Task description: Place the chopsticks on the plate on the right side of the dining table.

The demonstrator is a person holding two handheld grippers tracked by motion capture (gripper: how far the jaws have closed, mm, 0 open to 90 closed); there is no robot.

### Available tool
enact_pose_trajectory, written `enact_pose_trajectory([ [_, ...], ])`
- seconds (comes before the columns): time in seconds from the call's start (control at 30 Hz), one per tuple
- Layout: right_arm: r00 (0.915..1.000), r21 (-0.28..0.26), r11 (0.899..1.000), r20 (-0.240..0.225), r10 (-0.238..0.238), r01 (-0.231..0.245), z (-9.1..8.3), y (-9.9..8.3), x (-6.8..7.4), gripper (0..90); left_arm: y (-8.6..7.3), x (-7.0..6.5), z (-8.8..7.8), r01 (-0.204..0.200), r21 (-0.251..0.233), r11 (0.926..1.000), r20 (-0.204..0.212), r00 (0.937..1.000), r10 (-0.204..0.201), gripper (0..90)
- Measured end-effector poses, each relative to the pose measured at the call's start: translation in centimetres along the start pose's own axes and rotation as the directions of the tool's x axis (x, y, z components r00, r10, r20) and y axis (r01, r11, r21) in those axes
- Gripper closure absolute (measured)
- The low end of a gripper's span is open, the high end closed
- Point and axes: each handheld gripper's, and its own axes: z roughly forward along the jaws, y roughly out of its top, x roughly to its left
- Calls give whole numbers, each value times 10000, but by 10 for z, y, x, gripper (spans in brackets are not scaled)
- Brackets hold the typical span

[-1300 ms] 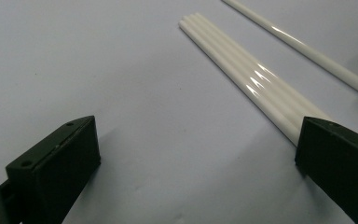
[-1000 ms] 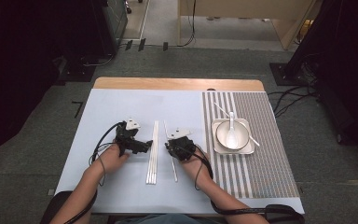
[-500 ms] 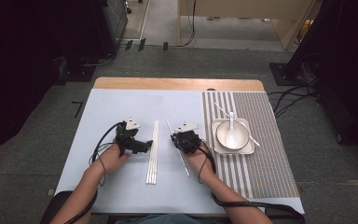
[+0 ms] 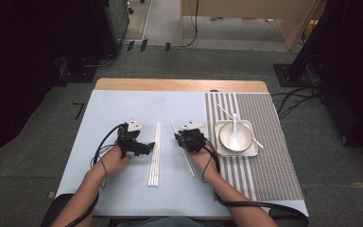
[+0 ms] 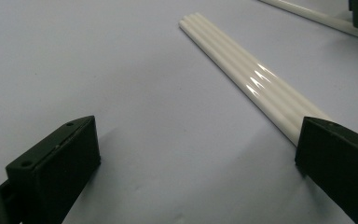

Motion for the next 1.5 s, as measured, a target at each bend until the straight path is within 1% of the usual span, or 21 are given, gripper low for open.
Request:
enact_pose_trajectory([
  [0.13,9998,-99,9997,-18,207,-207,-11,-4,0,755,0,0,0,-6,4,10000,2,10000,6,0],
  [0.23,9997,-78,9997,-14,237,-237,-19,-8,3,757,0,0,0,-8,3,10000,0,10000,8,0],
  [0.33,9996,-70,9995,4,293,-293,-26,-12,8,756,0,0,0,-11,4,10000,-2,10000,11,0],
  [0.47,9998,45,9998,88,175,-176,-34,-21,15,748,0,0,0,-5,-2,10000,-2,10000,5,0],
  [0.6,9993,26,9993,122,367,-368,-40,-29,19,747,0,0,0,-3,-4,10000,-3,10000,3,0],
  [0.67,9993,84,9994,181,338,-339,-43,-32,22,748,0,0,0,-5,-2,10000,-2,10000,5,0],
  [0.73,9988,102,9990,239,437,-439,-45,-36,24,751,0,0,0,-2,-4,10000,-2,10000,2,0],
  [0.83,9979,279,9979,295,571,-579,-46,-43,27,760,0,0,0,-13,10,10000,-1,10000,13,0],
  [0.9,9982,306,9984,401,454,-466,-46,-44,28,772,0,0,0,7,-8,10000,-1,10000,-7,0],
  [0.97,9979,374,9984,516,403,-423,-45,-44,28,818,0,0,0,-18,13,10000,-2,10000,18,0],
  [1.0,9981,381,9987,537,305,-326,-45,-43,27,820,0,0,0,-17,13,10000,-2,10000,17,0],
  [1.07,9978,391,9985,558,366,-388,-44,-42,26,824,0,0,0,-5,4,10000,-5,10000,5,0],
  [1.1,9978,380,9988,594,300,-323,-42,-41,25,826,0,0,0,3,-3,10000,-3,10000,-3,0],
  [1.2,9978,378,9988,593,296,-319,-39,-38,21,829,0,0,0,5,-5,10000,-1,10000,-5,0],
  [1.27,9980,389,9991,625,119,-144,-38,-36,18,831,0,0,0,3,-3,10000,0,10000,-3,0],
  [1.43,9976,422,9986,620,300,-327,-33,-32,10,831,0,0,0,1,-5,10000,-9,10000,-1,0],
  [1.47,9980,454,9985,565,287,-313,-33,-32,10,829,0,0,0,4,-5,10000,0,10000,-4,0],
  [1.5,9984,484,9986,545,171,-198,-33,-32,10,827,0,0,0,2,-3,10000,0,10000,-2,0],
])
